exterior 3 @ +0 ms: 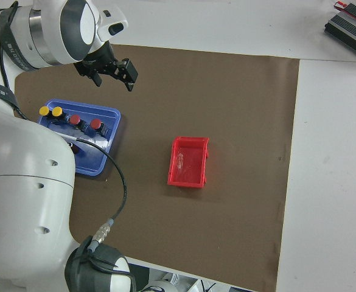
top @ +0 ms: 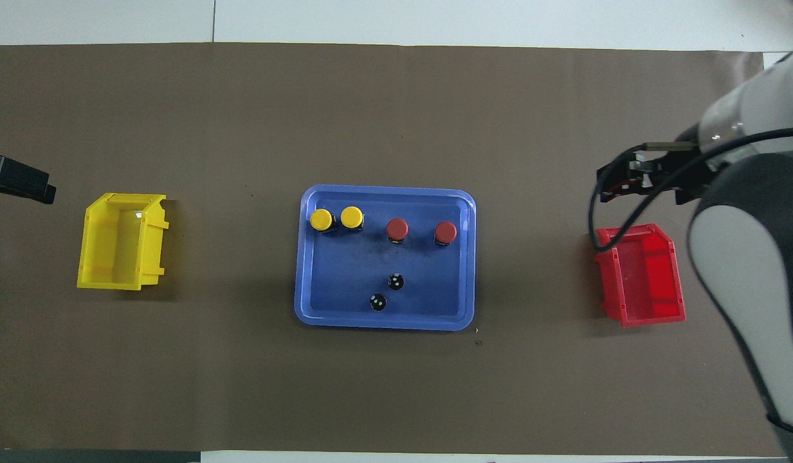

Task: Sort red and yellow buttons by color
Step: 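Reach the right gripper to a red button while the left gripper rises, then grasp the red button with the right gripper while the left gripper reaches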

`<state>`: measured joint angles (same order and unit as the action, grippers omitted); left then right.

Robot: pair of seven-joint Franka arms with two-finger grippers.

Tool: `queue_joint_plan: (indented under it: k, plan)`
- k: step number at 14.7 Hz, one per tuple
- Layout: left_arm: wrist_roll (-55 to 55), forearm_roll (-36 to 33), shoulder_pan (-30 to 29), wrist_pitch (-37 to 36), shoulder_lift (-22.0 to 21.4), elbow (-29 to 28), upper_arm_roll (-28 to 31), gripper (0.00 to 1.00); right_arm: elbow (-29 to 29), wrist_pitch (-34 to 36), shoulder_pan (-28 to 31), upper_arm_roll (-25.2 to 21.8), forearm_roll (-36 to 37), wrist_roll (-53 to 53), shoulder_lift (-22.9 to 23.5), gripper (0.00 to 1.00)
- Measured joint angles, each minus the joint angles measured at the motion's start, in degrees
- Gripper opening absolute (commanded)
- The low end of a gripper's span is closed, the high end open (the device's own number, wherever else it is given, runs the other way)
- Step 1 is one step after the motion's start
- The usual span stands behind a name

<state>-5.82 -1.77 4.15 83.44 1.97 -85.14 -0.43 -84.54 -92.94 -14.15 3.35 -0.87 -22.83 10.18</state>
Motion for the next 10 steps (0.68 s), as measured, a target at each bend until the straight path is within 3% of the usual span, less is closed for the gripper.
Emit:
queue_joint_plan:
  k: [3,5,10]
  plan:
    - [2.04,0.0,1.7,0.62,-0.53,-1.36,-0.23,1.0,-0.57,-11.1,-6.47,0.07,0.0,-8.24,6.63,1.0]
    - [3.59,0.0,3.15,2.81,-1.39,-3.34,-0.32,1.0,-4.74,-19.32,-8.75,0.04,-0.01,-10.37,9.16,1.0]
    - [13.45,0.01,10.7,8.92,-2.84,-9.35,-0.67,1.0,-16.55,-30.11,-11.53,0.0,-0.01,-10.64,9.65,0.97]
